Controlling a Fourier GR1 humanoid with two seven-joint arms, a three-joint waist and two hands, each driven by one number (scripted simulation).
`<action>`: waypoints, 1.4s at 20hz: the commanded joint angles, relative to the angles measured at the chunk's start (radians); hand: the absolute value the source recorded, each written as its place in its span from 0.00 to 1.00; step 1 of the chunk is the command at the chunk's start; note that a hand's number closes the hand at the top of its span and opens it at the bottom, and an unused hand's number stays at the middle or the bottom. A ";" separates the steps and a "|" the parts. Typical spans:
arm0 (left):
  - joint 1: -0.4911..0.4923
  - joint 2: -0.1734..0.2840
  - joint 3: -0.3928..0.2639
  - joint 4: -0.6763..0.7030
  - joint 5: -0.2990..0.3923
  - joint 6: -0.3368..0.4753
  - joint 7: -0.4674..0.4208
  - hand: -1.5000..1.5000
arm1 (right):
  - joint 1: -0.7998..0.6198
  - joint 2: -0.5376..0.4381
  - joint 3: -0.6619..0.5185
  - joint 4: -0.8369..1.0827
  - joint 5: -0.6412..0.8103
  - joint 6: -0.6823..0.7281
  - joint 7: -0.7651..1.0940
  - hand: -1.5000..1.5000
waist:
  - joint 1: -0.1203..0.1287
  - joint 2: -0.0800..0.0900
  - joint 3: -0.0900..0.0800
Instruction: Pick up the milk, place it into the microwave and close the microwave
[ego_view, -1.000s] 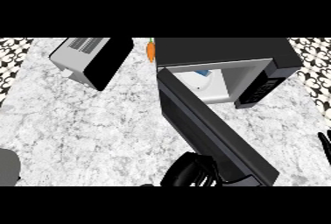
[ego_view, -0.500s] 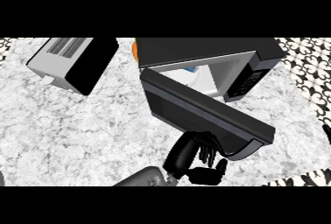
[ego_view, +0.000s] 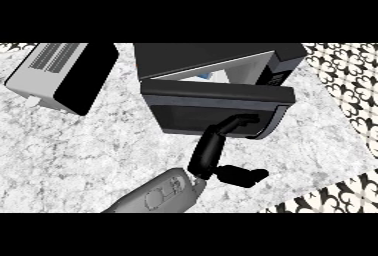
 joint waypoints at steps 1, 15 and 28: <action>-0.060 -0.003 0.027 0.031 0.050 0.033 -0.043 0.00 | -0.025 -0.022 -0.004 -0.016 -0.034 0.027 0.005 0.00 | -0.030 0.010 0.001; -0.218 -0.003 0.082 0.152 0.178 0.072 -0.097 0.00 | -0.103 -0.089 0.005 -0.036 -0.156 0.077 0.077 0.00 | -0.098 0.039 0.005; -0.263 -0.003 0.077 0.214 0.267 0.082 -0.165 0.00 | -0.152 -0.145 -0.013 -0.017 -0.235 0.090 0.125 0.00 | -0.132 0.051 0.006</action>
